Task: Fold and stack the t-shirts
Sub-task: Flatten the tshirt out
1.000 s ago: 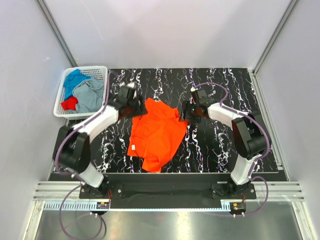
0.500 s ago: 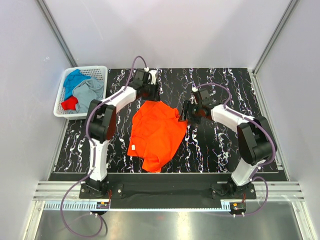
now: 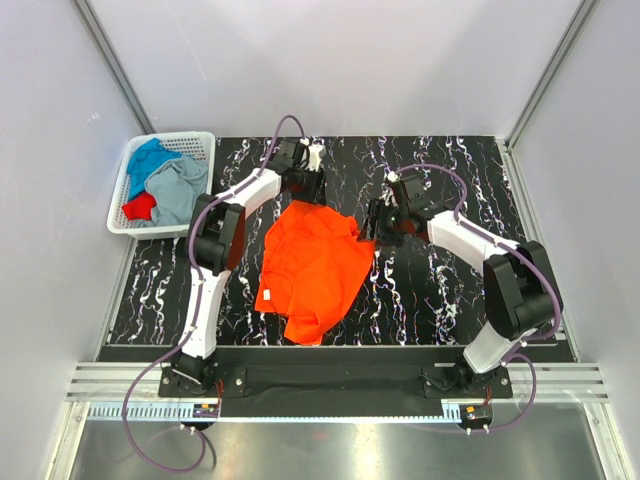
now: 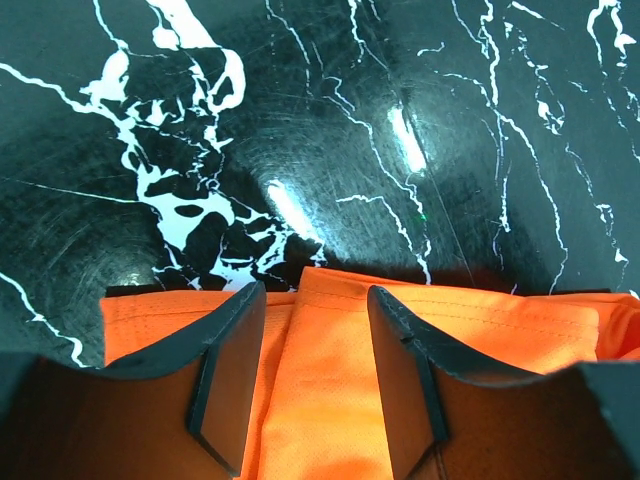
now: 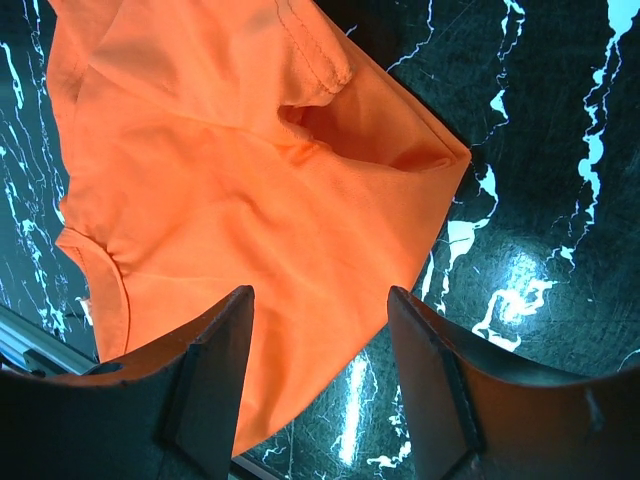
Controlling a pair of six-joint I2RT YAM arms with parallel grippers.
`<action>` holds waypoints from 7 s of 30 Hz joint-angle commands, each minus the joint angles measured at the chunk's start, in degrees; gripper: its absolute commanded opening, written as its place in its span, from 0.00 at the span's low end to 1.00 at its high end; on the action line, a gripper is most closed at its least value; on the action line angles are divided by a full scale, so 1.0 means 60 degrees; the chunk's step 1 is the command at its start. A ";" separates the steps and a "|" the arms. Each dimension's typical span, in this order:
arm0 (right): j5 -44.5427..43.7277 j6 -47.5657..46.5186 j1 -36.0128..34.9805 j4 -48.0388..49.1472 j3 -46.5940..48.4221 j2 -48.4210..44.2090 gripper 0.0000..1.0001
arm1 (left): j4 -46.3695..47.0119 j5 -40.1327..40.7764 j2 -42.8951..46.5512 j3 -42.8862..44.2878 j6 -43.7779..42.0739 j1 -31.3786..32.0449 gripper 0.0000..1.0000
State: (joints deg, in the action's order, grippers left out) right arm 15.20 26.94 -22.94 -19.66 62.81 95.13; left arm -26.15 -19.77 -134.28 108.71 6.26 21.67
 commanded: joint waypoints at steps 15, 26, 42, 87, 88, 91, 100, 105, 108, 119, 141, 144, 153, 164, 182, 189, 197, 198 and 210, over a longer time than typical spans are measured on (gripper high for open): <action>-0.0087 -0.0037 -0.0029 -0.0136 -0.0199 -0.0767 0.65 | 0.0125 -0.0630 0.0273 0.0968 0.0317 -0.0067 0.11; -0.1448 0.0797 -0.0030 -0.0781 0.0635 -0.0783 0.66 | -0.0562 0.1269 0.4768 -0.0914 0.1592 -0.0067 0.00; -0.0809 0.1149 -0.0029 -0.1440 0.5204 0.3375 0.71 | -0.3858 0.3281 1.2094 -0.5416 0.3073 -0.0082 0.00; 0.0295 0.0506 -0.1538 -0.1000 1.2882 0.9970 0.51 | -0.2922 0.2181 1.5466 -0.9944 0.4376 -0.0067 0.00; 0.0004 0.0288 -0.1538 -0.1102 1.3041 0.9926 0.31 | -0.2907 0.2327 1.5379 -0.9871 0.4362 -0.0067 0.00; -0.0641 -0.0255 -0.1306 -0.1965 1.3569 0.9737 0.00 | -0.2513 0.3201 1.5130 -0.9608 0.4405 -0.0067 0.00; -0.2472 0.0463 0.0893 -0.2407 0.9722 0.4043 0.00 | -0.2526 0.5845 1.2363 -0.4826 0.3895 -0.0052 0.00; -0.2490 0.0665 0.0879 -0.1810 0.5565 0.0673 0.00 | -0.1883 0.5010 1.2374 -0.4856 0.3848 0.0108 0.00; -0.2490 0.1528 0.0879 -0.1135 0.2781 -0.0692 0.00 | -0.1239 0.3913 1.2930 -0.6609 0.4141 0.0284 0.00; -0.3894 0.2776 0.0776 -0.1625 -0.0845 -0.1722 0.42 | -0.0740 0.3032 1.4908 -1.1333 0.4684 0.0753 0.00; -0.4366 0.5120 0.2314 0.0228 -0.1473 -0.0080 0.49 | -0.0168 0.2328 1.4923 -1.1995 0.4962 0.0753 0.00; -0.4087 0.5090 0.2329 0.0917 -0.1649 0.0140 0.48 | -0.0153 0.2343 1.4938 -1.2068 0.4991 0.0753 0.00; -0.4277 0.5266 0.2373 0.1197 -0.2089 0.0185 0.29 | -0.0051 0.2416 1.4924 -1.2141 0.5167 0.0753 0.00; -0.5096 0.4462 0.2549 -0.0188 -0.1710 -0.1073 0.00 | -0.0065 0.2620 1.4850 -1.1602 0.5358 0.0753 0.00; -0.4820 0.1618 0.2549 -0.5645 0.7725 -0.5481 0.00 | -0.1399 0.3577 1.2637 -0.0453 0.4155 0.0768 0.00; -0.3940 0.2555 0.2549 -0.5073 0.6920 -0.8339 0.00 | -0.0534 0.1011 1.4086 -0.0789 0.5518 0.0768 0.00; -0.3632 0.2674 0.2549 -0.5278 0.7871 -0.8489 0.00 | -0.0022 0.0527 1.4265 -0.0159 0.5797 0.0768 0.00; -0.3705 0.2528 0.2549 -0.5307 0.7887 -0.8183 0.00 | 0.0095 0.0541 1.4192 -0.0159 0.5667 0.0768 0.00; -0.4101 0.1415 0.2549 -0.4473 0.7505 -0.5138 0.00 | 0.0242 0.3788 1.2055 -0.0452 0.2972 0.0768 0.00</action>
State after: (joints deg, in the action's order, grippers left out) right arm -8.43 39.05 -7.81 -51.29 106.78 59.42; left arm -28.10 -5.80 -57.60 105.97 30.55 26.20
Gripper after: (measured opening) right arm 0.014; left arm 0.008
